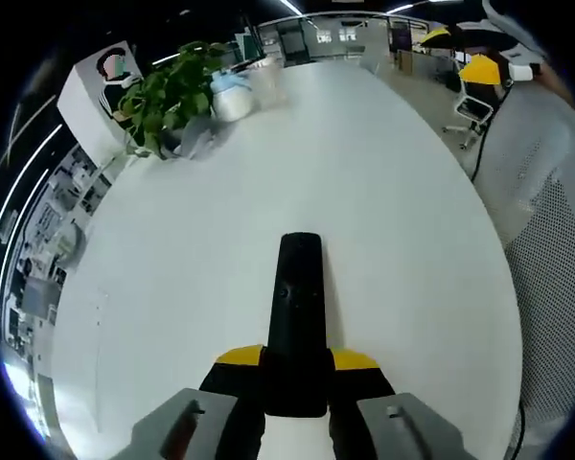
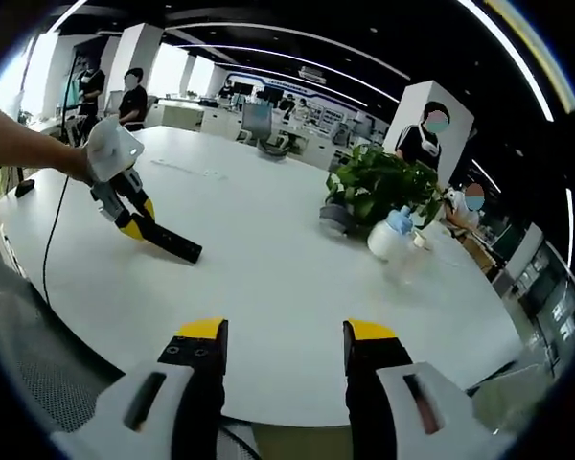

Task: Press the specified remote control buttons in sequence, fully releasing each button before pressing the next.

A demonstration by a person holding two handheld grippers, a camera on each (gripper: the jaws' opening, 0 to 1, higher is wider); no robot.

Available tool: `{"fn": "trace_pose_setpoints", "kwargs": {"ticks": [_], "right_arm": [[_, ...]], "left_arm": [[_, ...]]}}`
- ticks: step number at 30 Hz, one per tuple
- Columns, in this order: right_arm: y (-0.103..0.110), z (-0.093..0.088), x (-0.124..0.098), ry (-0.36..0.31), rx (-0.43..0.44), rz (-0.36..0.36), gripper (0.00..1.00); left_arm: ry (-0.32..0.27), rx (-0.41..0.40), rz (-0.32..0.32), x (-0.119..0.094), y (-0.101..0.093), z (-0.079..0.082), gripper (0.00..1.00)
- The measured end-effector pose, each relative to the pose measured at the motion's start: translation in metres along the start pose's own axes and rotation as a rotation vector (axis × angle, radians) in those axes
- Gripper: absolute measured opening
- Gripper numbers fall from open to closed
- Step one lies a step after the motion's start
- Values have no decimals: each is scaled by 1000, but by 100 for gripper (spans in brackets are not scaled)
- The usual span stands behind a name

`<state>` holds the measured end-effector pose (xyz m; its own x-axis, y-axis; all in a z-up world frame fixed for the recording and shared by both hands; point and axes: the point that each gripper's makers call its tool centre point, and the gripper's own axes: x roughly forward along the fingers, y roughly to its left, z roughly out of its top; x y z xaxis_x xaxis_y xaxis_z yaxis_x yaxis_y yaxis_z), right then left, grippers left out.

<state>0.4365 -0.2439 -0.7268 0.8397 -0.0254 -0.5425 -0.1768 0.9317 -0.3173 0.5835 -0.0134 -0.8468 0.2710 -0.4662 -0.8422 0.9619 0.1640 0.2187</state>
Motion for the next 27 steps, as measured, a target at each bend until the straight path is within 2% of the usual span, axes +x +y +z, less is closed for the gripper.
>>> {"fn": "trace_pose_setpoints", "kwargs": {"ticks": [15,22,27], "right_arm": [[2,-5,2,28,-24,8,49],[2,-7,3,41,-30,5,49],[2,-9,4,51,-32,6,48]], "left_arm": [[7,17,32,17,40,6,23],[26,67,39,24,62,8,23],[42,97,38,31,69,8,23]]}}
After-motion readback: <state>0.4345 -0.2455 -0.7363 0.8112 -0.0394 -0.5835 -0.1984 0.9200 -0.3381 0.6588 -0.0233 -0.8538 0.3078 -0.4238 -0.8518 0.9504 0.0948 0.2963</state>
